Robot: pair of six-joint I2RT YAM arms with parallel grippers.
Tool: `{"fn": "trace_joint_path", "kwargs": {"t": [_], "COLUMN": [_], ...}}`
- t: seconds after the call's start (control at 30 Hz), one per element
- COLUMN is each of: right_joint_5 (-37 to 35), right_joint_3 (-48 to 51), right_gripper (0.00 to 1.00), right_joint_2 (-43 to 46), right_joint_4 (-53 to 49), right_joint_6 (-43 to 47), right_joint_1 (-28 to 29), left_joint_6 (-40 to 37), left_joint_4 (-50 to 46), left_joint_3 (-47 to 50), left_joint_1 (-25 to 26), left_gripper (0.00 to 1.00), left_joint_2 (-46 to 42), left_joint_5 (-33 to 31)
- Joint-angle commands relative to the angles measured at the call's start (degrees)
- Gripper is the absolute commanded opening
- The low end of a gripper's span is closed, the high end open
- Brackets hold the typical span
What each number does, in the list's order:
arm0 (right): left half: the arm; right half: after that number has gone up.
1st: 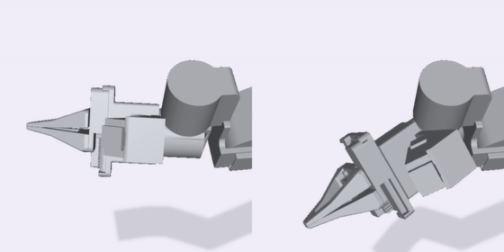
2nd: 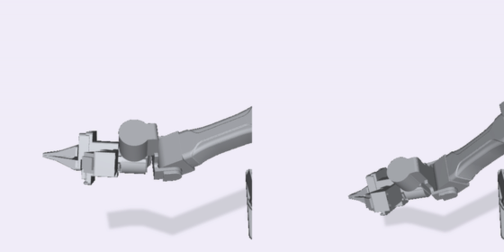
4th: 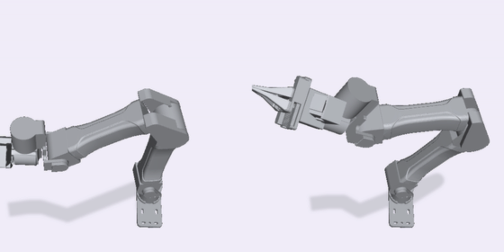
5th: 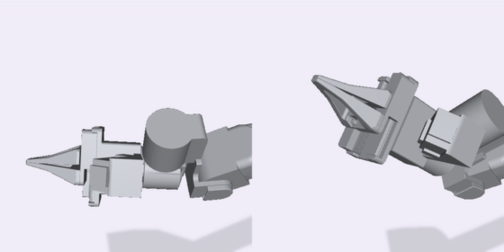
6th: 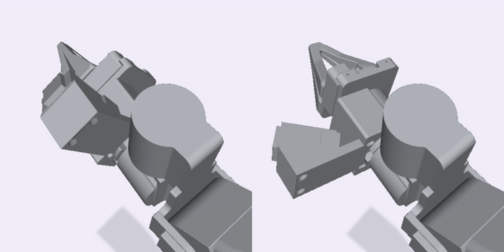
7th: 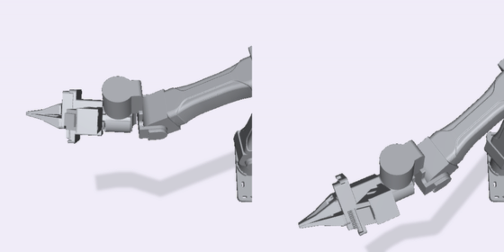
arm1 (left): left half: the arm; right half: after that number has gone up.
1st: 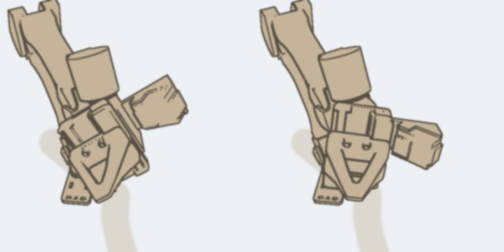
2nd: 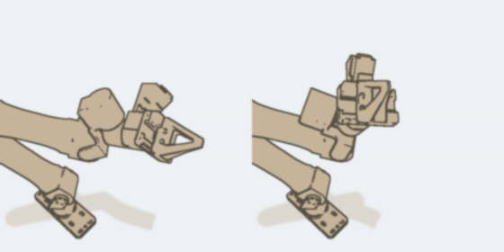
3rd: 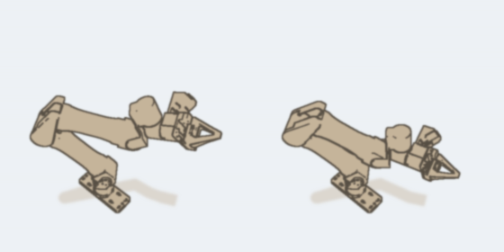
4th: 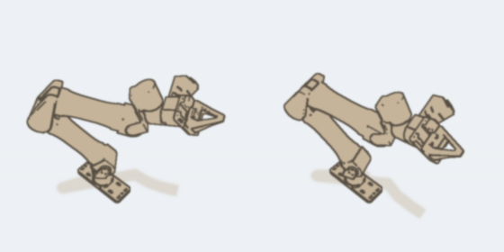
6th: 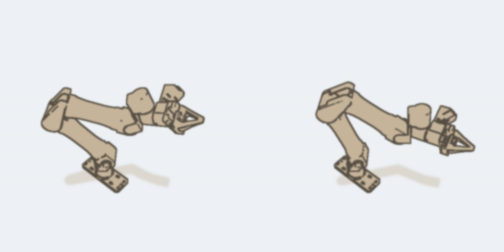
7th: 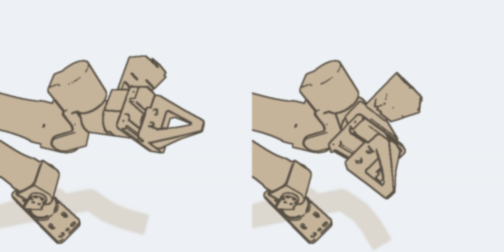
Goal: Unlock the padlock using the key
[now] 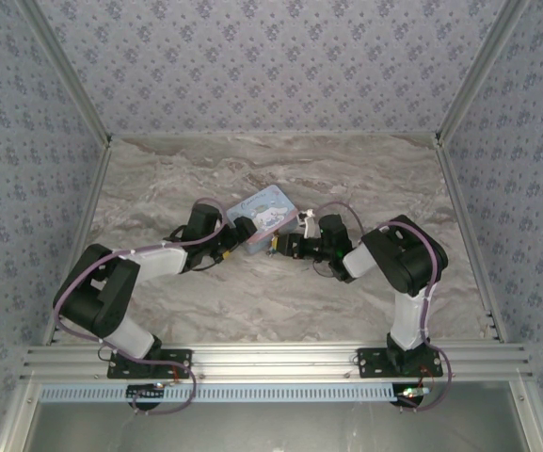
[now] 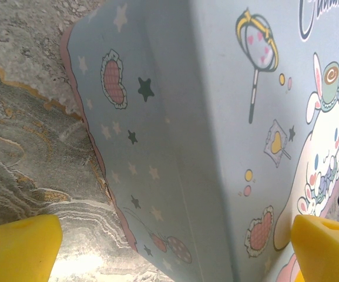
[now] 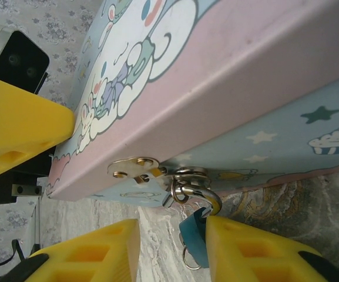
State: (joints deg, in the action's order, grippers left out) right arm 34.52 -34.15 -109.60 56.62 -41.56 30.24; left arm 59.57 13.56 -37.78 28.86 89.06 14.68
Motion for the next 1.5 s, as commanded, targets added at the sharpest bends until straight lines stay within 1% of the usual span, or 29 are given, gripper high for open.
{"fn": "trace_joint_path", "kwargs": {"t": [0.0,0.13,0.27,0.37,0.5,0.6,0.73,0.93,1.1,1.47], "right_joint_5": [0.37,-0.19,-1.12,-1.47,-1.18,0.5,1.04,2.6,2.9,2.73], "right_joint_3": [0.13,-0.52,-0.31,-0.13,-0.46,-1.57,-2.49,-2.94,-1.7,-0.21], "right_gripper": [0.34,0.34,0.39,0.45,0.48,0.48,0.47,0.46,0.41,0.34], "right_joint_2": [0.8,0.71,0.71,0.53,0.05,-0.83,-1.79,-4.19,-3.98,-3.21], "right_joint_4": [1.41,0.68,-0.37,-0.47,0.22,1.1,2.09,7.07,9.2,10.01], "right_joint_6": [0.08,0.2,0.44,0.45,0.16,-0.01,-0.09,-1.91,-1.73,-1.3], "right_joint_1": [-0.29,-0.39,-0.7,-1.04,-1.32,-1.24,-1.06,-0.97,-0.97,-0.99], "left_joint_6": [-0.11,0.02,-0.07,-0.06,0.02,0.1,0.11,0.18,0.11,0.11], "left_joint_4": [0.06,-0.02,-0.06,-0.02,0.06,0.14,0.14,0.1,-0.01,0.19], "left_joint_3": [0.51,0.43,0.51,0.57,0.57,0.6,0.58,0.55,0.55,0.85], "left_joint_1": [-0.04,0.01,0.0,0.05,0.05,0.04,0.05,0.08,0.05,0.1], "left_gripper": [0.99,0.99,0.99,0.99,1.0,0.99,1.0,0.99,0.99,0.99], "left_joint_2": [0.07,0.07,0.07,0.11,0.28,0.37,0.25,0.25,0.2,0.24], "left_joint_5": [0.51,0.48,0.49,0.57,0.48,0.53,0.53,0.48,0.4,0.4]}}
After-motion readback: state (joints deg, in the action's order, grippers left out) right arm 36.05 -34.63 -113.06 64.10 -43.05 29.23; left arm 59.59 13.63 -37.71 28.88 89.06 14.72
